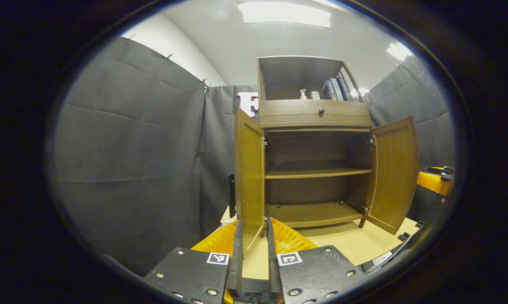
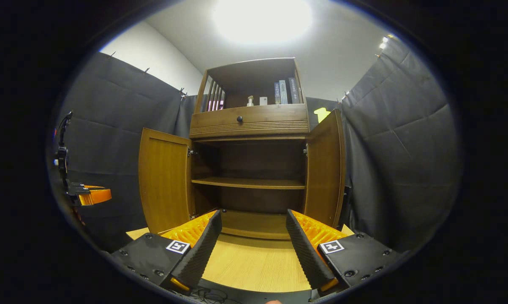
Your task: Open the right door of the double-door shoe cabinet with the right hand, and open the left door with the left hand.
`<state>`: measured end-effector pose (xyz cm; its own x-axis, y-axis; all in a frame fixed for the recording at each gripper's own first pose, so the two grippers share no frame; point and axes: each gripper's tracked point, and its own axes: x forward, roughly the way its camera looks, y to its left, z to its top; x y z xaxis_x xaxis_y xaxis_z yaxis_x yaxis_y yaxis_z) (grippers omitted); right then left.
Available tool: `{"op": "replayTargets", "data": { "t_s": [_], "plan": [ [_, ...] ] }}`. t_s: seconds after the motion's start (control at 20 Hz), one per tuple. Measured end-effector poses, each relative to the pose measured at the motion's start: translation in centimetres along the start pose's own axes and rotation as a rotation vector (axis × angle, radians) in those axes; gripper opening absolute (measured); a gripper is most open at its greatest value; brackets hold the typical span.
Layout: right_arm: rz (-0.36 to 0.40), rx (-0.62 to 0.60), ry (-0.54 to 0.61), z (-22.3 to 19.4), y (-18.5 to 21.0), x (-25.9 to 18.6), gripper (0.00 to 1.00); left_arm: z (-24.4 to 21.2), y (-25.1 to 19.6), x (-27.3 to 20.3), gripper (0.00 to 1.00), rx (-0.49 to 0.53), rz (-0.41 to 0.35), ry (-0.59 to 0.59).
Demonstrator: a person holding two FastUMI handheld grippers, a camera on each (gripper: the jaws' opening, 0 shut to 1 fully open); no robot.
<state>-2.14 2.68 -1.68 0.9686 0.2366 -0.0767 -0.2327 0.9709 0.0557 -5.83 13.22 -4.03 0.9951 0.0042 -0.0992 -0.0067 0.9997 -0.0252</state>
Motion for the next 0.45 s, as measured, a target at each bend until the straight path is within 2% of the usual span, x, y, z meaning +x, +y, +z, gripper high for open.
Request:
{"op": "replayTargets", "data": {
  "t_s": [0.2,0.3,0.45],
  "plan": [
    [0.000,0.001,-0.002,0.12,-0.04,0.30,0.96,0.24,-0.95,-0.08,0.75,-0.001,-0.019,-0.015],
    [-0.002,-0.004,-0.001,0.05,-0.10,0.33,0.96,0.42,-0.44,0.20,0.95,0.003,0.002,-0.024],
    [-0.006,-0.001,0.000,0.06,-0.20,0.33,0.96,0.55,-0.52,0.41,0.95,-0.013,0.004,-0.028]
  ]
}}
